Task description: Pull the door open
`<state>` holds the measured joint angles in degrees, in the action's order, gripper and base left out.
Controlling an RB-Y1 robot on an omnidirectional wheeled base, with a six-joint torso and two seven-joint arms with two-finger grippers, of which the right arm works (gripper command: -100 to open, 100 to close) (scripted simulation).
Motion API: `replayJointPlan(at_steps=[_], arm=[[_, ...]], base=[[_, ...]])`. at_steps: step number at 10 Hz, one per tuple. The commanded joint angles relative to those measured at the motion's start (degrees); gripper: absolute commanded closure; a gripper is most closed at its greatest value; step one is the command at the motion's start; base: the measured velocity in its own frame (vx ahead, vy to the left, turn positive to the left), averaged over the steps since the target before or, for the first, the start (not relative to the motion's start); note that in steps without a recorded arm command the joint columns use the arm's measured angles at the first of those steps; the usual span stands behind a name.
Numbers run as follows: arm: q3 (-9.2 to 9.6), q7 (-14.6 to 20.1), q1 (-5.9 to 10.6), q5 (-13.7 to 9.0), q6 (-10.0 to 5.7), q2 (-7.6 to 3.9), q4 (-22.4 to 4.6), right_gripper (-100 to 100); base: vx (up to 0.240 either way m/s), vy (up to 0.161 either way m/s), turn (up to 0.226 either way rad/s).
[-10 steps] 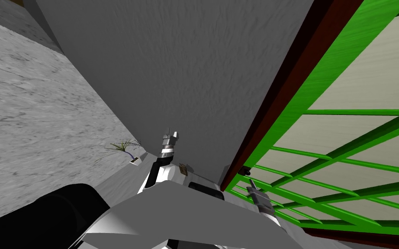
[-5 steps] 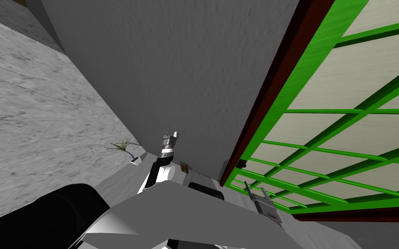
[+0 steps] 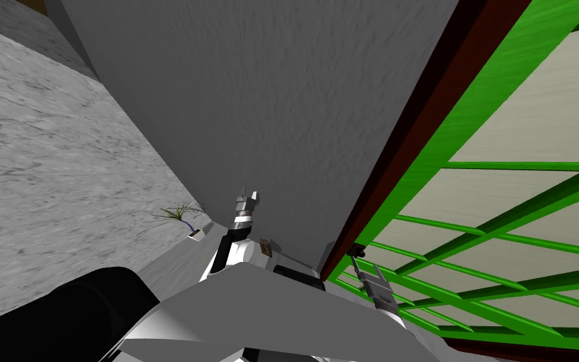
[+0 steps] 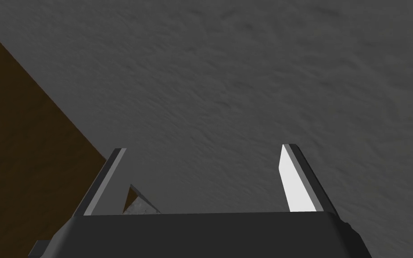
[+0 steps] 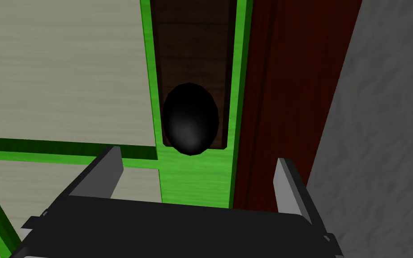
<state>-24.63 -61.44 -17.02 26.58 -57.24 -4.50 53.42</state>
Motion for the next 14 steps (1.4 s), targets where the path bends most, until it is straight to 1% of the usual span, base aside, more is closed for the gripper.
replayJointPlan(at_steps=[1, 2, 3, 8, 9, 11, 14], arm=[[-0.34, -0.8, 1.78, -0.1, 1.04, 0.40, -1.0, -100], [-0.13, -0.4, 0.98, 0.0, 0.87, 0.41, -0.2, -100], [-0.13, -0.4, 0.98, 0.0, 0.87, 0.41, -0.2, 100], [-0.13, -0.4, 0.98, 0.0, 0.87, 0.41, -0.2, 100], [0.05, 1.9, 0.71, -0.6, 0.82, 0.23, -0.1, 100], [0.25, 3.5, 0.52, -1.0, 0.75, 0.16, 0.0, 100], [0.78, 7.6, 0.02, -2.2, 0.57, 0.00, 0.1, 100]], base=[[0.191, -0.106, 0.035], [0.060, -0.047, -0.014], [-0.025, 0.026, 0.009], [-0.008, 0.003, 0.000], [-0.012, -0.003, 0.049], [-0.018, -0.008, 0.040], [-0.021, -0.008, 0.048]])
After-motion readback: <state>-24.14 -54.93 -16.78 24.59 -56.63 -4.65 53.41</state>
